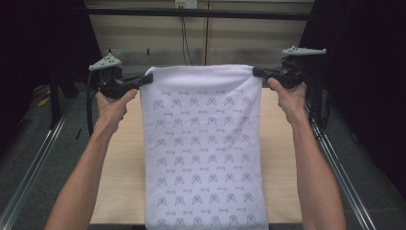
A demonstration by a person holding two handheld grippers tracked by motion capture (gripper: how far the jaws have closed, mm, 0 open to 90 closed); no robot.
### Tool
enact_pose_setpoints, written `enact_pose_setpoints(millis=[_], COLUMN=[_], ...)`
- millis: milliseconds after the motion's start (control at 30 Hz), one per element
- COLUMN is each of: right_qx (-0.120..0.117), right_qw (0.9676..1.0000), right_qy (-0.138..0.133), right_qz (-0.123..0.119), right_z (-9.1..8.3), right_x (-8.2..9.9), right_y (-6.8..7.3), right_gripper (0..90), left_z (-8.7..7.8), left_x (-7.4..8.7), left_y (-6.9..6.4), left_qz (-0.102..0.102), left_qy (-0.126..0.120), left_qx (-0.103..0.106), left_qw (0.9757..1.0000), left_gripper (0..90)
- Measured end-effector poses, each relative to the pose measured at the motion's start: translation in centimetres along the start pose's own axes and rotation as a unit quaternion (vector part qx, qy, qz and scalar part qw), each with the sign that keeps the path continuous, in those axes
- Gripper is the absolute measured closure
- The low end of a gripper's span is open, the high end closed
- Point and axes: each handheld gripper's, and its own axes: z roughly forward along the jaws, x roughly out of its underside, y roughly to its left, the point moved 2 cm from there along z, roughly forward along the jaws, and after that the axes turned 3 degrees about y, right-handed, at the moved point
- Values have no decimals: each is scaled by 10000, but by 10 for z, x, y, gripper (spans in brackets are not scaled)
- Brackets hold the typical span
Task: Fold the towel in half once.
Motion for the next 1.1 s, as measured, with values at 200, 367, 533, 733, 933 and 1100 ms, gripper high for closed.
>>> enact_pose_setpoints(millis=[200, 367, 533, 733, 933, 1100], right_qx=[-224, -624, -900, -1095, -1288, -1375], right_qw=[9997, 9980, 9957, 9913, 9821, 9662], right_qy=[-89, 43, 155, 632, 1336, 2179], right_qz=[-55, -96, -181, -355, -322, -116], right_z=[-13, -31, -58, -84, -95, -86], right_x=[22, 66, 98, 149, 209, 267], right_y=[8, 17, 33, 67, 94, 104], right_gripper=[878, 878, 878, 878, 877, 877], left_z=[-6, -19, -43, -63, -69, -66], left_x=[30, 64, 96, 148, 215, 244], left_y=[-14, -30, -56, -86, -101, -115], left_qz=[-2, -44, -61, -142, -714, -795], left_qy=[132, 291, 472, 970, 1561, 2249], left_qx=[289, 656, 945, 1181, 1393, 1527], left_qw=[9995, 9974, 9944, 9881, 9753, 9590], left_gripper=[859, 858, 858, 857, 857, 858])
